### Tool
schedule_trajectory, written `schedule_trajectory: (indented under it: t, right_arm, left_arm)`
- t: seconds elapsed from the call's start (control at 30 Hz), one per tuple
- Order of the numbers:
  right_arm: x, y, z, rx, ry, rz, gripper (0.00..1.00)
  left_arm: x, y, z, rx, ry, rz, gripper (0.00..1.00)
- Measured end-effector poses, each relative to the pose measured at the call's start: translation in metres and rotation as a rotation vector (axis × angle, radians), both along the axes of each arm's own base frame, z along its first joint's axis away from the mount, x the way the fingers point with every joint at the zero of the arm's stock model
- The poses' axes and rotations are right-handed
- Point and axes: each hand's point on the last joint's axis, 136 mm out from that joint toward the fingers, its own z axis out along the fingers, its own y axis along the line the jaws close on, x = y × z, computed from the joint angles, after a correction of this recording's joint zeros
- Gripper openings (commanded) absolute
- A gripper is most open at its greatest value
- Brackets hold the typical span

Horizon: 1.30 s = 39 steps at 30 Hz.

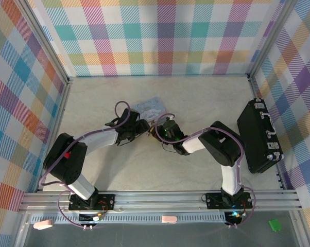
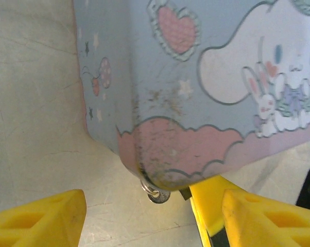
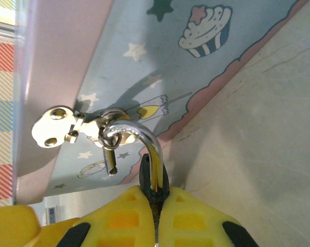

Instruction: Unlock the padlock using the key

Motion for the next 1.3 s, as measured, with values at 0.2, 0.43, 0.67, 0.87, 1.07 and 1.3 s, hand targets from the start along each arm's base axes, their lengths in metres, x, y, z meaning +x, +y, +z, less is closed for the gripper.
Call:
schedule_trajectory:
  t: [0.2, 0.43, 0.67, 0.87, 1.07, 1.3]
  right_arm:
    - [0.003, 0.003, 0.005, 0.056, 0.017, -0.023, 0.00]
    - [0.004, 0.004, 0.007, 0.103, 0.041, -0.048, 0.00]
    - [0.009, 0.003, 0.011, 0.144, 0.054, -0.075, 0.00]
    - [0.012, -0.004, 0.006, 0.144, 0.088, -0.106, 0.00]
    - [0.018, -0.010, 0.003, 0.128, 0.101, -0.127, 0.00]
    - [0.030, -0.021, 0.004, 0.128, 0.110, -0.154, 0.00]
  left_arm:
    - [0.010, 0.007, 0.029, -0.021, -0.074, 0.003, 0.72]
    - [0.032, 0.030, 0.034, -0.041, -0.071, 0.070, 0.71]
    - [0.038, 0.032, 0.011, -0.026, 0.002, 0.083, 0.71]
    - [0.042, 0.032, 0.003, -0.027, 0.038, 0.098, 0.69]
    - [0.041, 0.030, 0.003, -0.043, 0.046, 0.098, 0.69]
    - [0.041, 0.030, 0.004, -0.044, 0.045, 0.097, 0.69]
